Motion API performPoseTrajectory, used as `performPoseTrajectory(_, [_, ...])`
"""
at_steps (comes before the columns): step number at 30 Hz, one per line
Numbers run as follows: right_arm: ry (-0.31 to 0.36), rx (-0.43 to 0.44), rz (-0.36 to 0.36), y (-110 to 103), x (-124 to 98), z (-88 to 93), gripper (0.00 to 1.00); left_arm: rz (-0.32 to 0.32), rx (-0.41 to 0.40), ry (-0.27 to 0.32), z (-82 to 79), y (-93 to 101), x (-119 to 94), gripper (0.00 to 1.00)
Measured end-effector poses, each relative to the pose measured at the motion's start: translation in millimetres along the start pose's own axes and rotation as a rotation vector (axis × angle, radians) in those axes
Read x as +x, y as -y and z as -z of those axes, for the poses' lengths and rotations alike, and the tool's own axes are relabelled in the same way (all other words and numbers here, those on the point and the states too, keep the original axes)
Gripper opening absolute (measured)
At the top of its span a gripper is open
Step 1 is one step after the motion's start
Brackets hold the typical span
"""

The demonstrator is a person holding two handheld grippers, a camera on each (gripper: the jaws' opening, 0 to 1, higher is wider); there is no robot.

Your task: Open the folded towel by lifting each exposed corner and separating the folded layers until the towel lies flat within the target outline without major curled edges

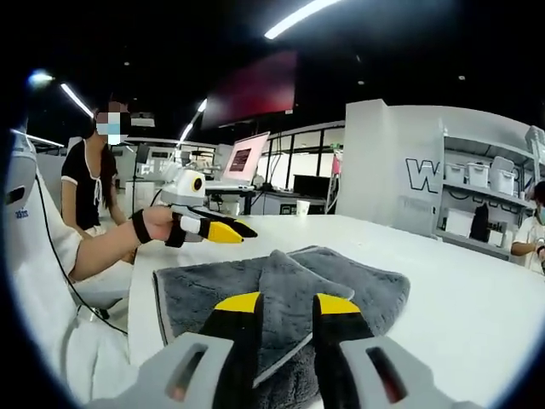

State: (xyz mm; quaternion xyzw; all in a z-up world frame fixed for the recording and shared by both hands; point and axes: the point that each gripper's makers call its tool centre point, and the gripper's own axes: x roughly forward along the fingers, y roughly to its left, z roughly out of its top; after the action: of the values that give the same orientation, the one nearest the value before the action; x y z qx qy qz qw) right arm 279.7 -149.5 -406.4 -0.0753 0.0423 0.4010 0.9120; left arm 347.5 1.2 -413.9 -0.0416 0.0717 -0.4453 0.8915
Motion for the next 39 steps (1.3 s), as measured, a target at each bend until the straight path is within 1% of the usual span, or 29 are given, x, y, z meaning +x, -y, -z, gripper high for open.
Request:
performPoseTrajectory(3, [0.011,0.001,-0.002,-0.5,0.7,-3.2,0.18,-0.027,0.012,0.008,-2.4,-5.1,2.6,0.33])
performPoseTrajectory(7, [0.008,0.003,-0.001,0.7,3.3,-5.0,0.18,-0.027,0.013,-0.002,-3.4,-7.9,10.0,0.34])
performPoseTrajectory(12, [0.013,-0.009,0.002,2.1,5.3,-8.6,0.18,-0.031,-0.003,0.007,-8.3,-12.0,16.3,0.34])
performPoseTrajectory(14, [0.016,0.003,0.005,4.2,5.8,-9.2,0.17,-0.034,0.008,0.008,-9.2,-12.8,19.3,0.34])
performPoseTrajectory(19, [0.017,0.005,0.011,8.9,7.7,-8.0,0.18,-0.038,0.002,0.006,-10.1,-14.9,24.4,0.35])
performPoseTrajectory(21, [0.013,0.011,0.019,12.3,9.2,-6.7,0.17,-0.044,-0.002,0.001,-9.3,-14.1,27.3,0.35])
performPoseTrajectory(24, [0.012,0.022,0.021,15.5,12.2,-4.8,0.17,-0.047,-0.006,-0.004,-8.1,-18.0,30.8,0.35])
performPoseTrajectory(28, [-0.007,0.008,0.038,19.0,15.8,-1.2,0.17,-0.045,-0.009,-0.001,-7.4,-19.6,34.3,0.35])
performPoseTrajectory(31, [0.0,0.012,0.03,18.5,19.2,-2.6,0.18,-0.045,-0.014,-0.005,-6.7,-22.2,39.2,0.36])
performPoseTrajectory(35, [-0.007,0.015,0.027,18.8,24.5,-1.3,0.18,-0.052,-0.004,-0.028,-2.8,-27.3,44.4,0.36])
performPoseTrajectory(36, [-0.006,0.017,0.027,18.8,24.9,-1.3,0.18,-0.053,-0.017,-0.037,-0.8,-29.5,45.5,0.36])
performPoseTrajectory(39, [0.001,0.026,0.021,17.4,26.3,-2.1,0.18,-0.053,-0.036,-0.034,-0.4,-31.8,47.3,0.36])
